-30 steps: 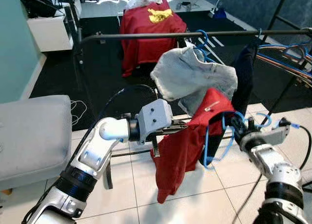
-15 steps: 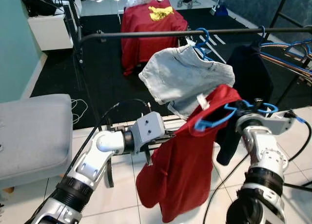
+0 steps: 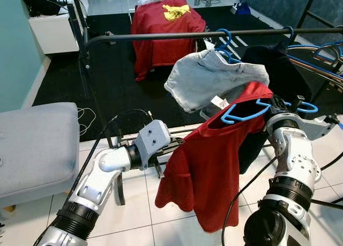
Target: Hang hanger
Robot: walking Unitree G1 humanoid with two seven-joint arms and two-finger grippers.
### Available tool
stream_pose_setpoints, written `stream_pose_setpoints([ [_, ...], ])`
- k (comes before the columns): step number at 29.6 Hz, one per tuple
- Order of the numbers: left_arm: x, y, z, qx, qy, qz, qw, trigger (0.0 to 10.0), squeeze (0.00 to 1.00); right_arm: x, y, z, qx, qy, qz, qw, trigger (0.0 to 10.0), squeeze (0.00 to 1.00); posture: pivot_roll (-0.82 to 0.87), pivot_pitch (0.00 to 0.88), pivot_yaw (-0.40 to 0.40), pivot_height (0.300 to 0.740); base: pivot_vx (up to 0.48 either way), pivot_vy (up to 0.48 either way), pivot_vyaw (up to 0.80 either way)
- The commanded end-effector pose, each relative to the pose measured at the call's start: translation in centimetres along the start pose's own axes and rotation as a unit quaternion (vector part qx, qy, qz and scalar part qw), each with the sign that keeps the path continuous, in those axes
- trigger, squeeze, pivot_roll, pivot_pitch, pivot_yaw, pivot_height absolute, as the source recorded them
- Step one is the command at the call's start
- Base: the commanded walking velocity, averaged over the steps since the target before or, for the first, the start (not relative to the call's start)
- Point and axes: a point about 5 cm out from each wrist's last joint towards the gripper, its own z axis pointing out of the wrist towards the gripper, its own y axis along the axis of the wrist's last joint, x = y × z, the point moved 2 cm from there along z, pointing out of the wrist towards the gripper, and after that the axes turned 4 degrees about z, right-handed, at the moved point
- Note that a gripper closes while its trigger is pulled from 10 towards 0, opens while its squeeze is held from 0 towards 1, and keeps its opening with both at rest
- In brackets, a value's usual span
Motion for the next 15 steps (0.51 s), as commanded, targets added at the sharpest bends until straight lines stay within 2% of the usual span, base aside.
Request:
stream_pose_setpoints([
  [1, 0.4, 0.6, 0.1, -0.013, 0.010, -0.001, 1.000, 10.0, 0.00, 0.7, 0.2, -0.2, 0.001, 0.018, -0.027, 0.999, 10.0, 0.00, -0.07, 0.162, -0.017, 0.740, 0.000, 0.000, 0.00],
  [4, 0.8, 1.1, 0.2, -0.023, 0.014, -0.001, 1.000, 10.0, 0.00, 0.6, 0.2, -0.3, 0.005, 0.011, -0.046, 0.999, 10.0, 0.00, -0.07, 0.162, -0.016, 0.740, 0.000, 0.000, 0.00],
  [15, 0.8, 1.9, 0.2, -0.038, 0.013, 0.002, 0.999, 10.0, 0.00, 0.0, 1.3, -0.3, -0.015, -0.005, -0.050, 0.999, 10.0, 0.00, -0.07, 0.162, -0.018, 0.740, 0.000, 0.000, 0.00],
])
